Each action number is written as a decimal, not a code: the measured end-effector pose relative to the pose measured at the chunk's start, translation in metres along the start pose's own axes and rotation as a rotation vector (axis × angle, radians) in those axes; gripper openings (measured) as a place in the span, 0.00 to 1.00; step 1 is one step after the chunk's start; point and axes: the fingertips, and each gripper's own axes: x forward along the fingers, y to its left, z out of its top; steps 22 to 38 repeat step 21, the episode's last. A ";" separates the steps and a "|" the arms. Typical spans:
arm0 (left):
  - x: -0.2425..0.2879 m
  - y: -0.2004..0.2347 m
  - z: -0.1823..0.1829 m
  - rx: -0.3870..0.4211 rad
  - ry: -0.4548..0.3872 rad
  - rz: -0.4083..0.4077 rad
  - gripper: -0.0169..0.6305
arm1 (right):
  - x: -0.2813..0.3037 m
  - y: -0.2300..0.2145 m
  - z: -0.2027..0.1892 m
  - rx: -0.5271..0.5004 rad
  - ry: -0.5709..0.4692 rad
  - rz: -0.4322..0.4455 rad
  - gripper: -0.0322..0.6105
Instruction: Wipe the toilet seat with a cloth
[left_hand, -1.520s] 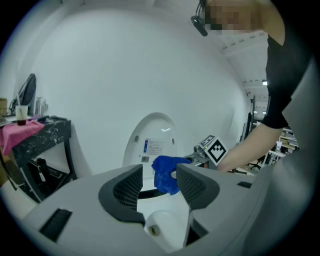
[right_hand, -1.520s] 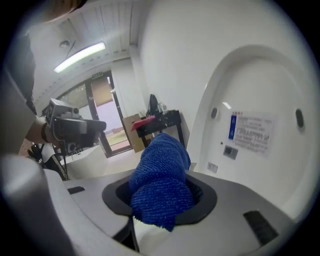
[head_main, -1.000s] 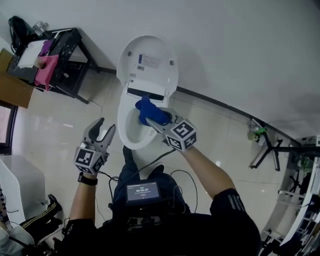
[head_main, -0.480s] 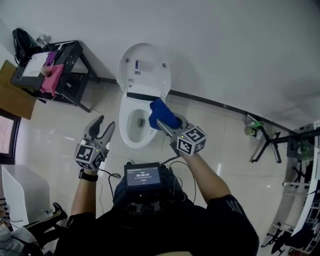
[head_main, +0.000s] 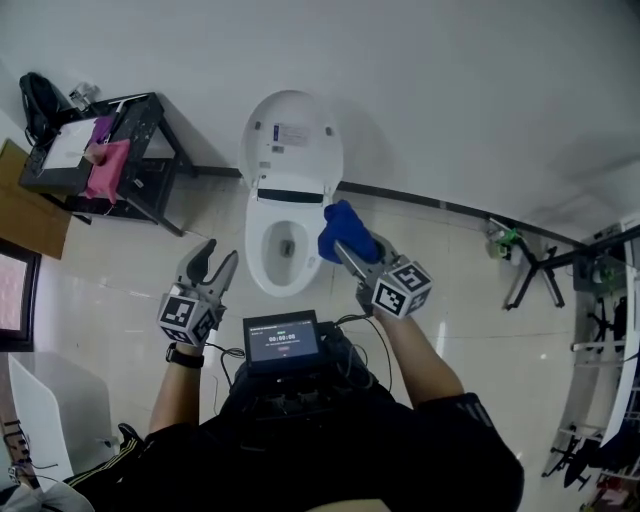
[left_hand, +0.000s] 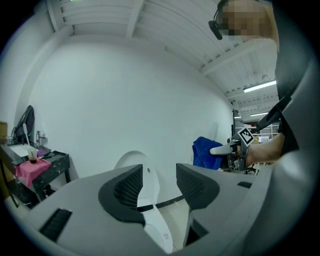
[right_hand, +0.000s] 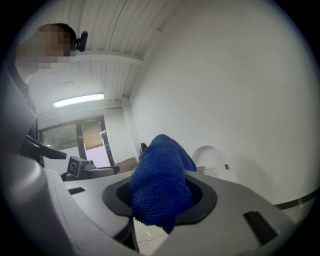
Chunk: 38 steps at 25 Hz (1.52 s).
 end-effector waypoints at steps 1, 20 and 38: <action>-0.001 0.001 0.001 0.004 -0.003 -0.003 0.36 | -0.001 0.003 0.002 -0.006 -0.003 -0.003 0.32; 0.004 -0.015 0.012 0.007 -0.032 -0.037 0.36 | -0.014 0.018 0.015 -0.039 -0.011 0.010 0.32; 0.004 -0.016 0.013 0.008 -0.033 -0.036 0.36 | -0.015 0.017 0.016 -0.039 -0.011 0.011 0.32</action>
